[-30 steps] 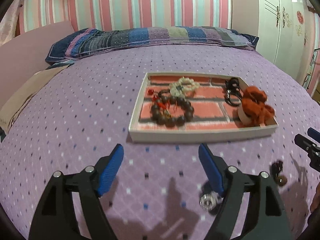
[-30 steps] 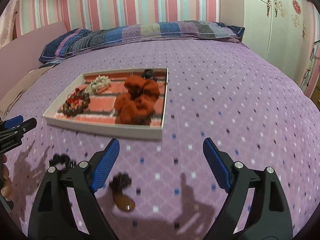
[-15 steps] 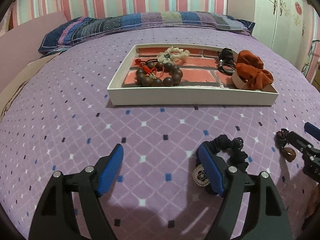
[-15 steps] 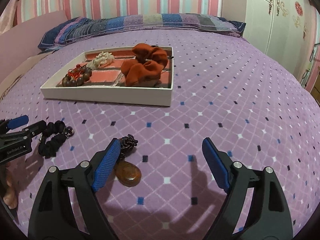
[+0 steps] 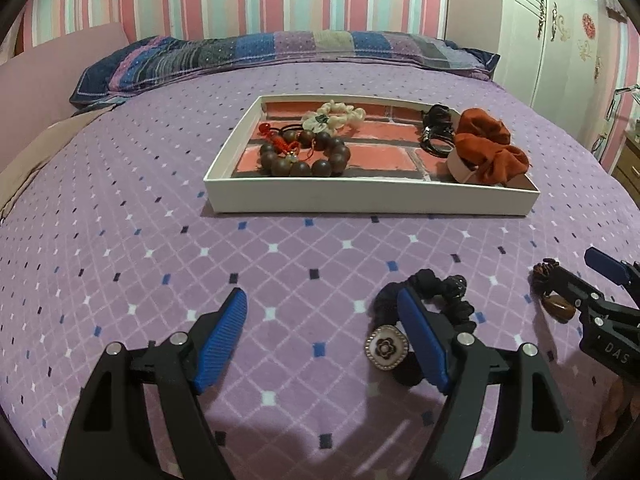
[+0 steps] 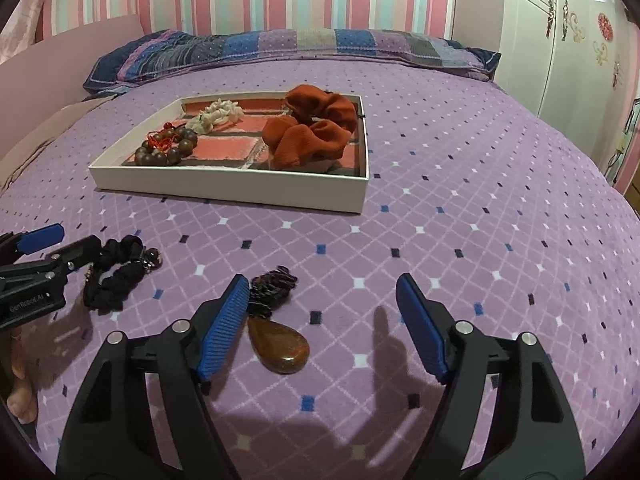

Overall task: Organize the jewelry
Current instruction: 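Grasp the black charm scrunchie with the left tool while the right tool grasps the amber-drop pendant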

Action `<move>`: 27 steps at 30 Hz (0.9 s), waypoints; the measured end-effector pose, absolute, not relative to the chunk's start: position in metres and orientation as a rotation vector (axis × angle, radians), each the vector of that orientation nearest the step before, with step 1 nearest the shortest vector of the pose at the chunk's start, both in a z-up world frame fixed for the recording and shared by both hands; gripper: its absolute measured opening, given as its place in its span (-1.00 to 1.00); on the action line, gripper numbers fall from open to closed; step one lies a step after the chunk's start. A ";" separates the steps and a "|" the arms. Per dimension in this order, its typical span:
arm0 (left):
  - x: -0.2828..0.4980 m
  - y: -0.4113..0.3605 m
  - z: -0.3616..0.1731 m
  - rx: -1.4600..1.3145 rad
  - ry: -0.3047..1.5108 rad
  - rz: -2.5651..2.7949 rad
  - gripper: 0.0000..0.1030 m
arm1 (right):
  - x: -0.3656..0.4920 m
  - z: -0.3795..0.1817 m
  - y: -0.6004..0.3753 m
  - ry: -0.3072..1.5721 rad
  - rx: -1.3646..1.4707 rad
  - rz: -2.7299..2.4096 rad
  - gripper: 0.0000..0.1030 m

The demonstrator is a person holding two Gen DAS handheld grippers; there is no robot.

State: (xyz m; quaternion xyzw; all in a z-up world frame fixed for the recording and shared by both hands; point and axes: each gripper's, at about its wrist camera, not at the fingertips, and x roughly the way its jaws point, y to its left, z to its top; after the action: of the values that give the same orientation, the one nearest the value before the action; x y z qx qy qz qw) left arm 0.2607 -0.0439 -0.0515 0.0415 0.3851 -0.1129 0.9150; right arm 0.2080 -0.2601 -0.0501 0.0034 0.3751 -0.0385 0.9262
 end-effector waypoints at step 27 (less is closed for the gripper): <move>0.269 -0.050 -0.064 0.082 0.843 -0.281 -0.39 | 0.221 -0.068 -0.252 0.837 0.007 -0.019 -0.64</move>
State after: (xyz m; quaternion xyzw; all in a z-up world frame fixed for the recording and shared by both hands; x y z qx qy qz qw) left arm 0.2693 -0.0501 -0.0643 0.0397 0.4075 -0.1358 0.9022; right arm 0.2209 -0.2519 -0.0678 0.0036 0.4063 -0.0093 0.9137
